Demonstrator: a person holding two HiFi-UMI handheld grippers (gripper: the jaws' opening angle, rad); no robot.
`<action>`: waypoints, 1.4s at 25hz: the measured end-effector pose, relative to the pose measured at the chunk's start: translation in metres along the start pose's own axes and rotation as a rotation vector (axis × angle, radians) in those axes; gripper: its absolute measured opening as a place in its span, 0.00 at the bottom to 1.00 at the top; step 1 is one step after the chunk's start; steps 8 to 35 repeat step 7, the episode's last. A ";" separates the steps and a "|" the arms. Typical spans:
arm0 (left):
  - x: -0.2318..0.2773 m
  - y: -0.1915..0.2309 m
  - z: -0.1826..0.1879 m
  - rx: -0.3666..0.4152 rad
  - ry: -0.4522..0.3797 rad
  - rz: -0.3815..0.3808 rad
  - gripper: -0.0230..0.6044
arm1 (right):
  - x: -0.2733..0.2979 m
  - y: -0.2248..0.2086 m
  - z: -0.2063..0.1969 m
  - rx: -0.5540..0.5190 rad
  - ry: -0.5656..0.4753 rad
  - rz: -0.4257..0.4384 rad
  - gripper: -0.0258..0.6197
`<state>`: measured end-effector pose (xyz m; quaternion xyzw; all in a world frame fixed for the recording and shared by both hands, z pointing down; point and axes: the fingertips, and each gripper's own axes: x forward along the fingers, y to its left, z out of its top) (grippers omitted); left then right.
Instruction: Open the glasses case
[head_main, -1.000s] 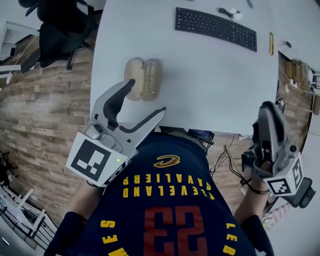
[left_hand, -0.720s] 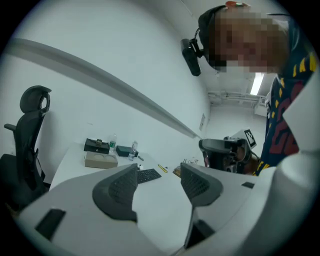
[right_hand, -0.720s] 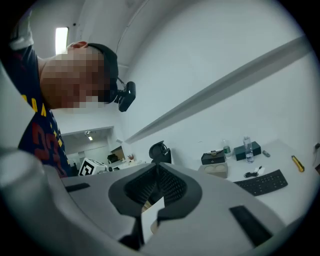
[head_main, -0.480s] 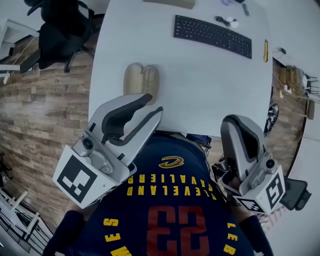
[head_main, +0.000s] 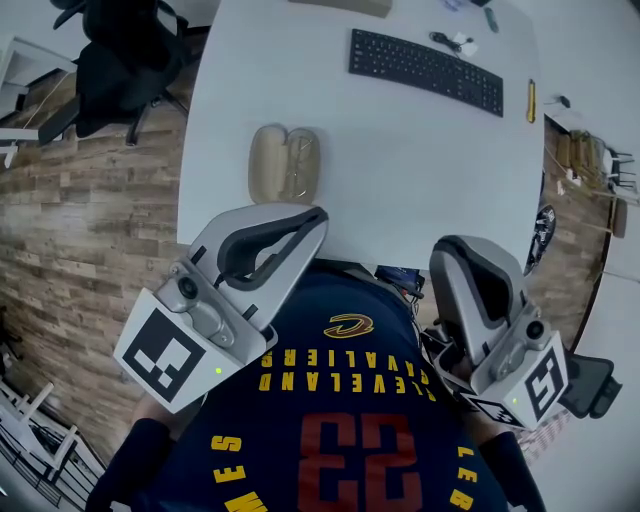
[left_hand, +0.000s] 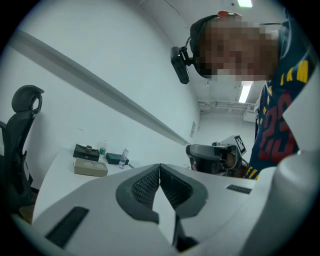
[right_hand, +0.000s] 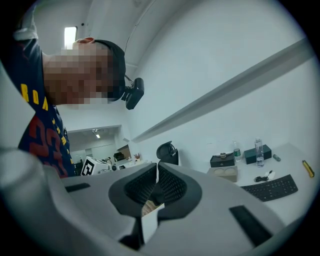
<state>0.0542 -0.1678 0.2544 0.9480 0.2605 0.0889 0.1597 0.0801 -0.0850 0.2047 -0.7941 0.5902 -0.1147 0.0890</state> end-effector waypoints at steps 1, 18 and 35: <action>-0.001 0.002 0.000 -0.004 -0.002 0.004 0.06 | 0.000 0.001 0.000 -0.001 0.001 -0.001 0.08; -0.004 0.011 -0.002 -0.008 -0.005 0.014 0.06 | 0.004 0.005 -0.003 -0.006 0.008 0.000 0.08; -0.004 0.011 -0.002 -0.008 -0.005 0.014 0.06 | 0.004 0.005 -0.003 -0.006 0.008 0.000 0.08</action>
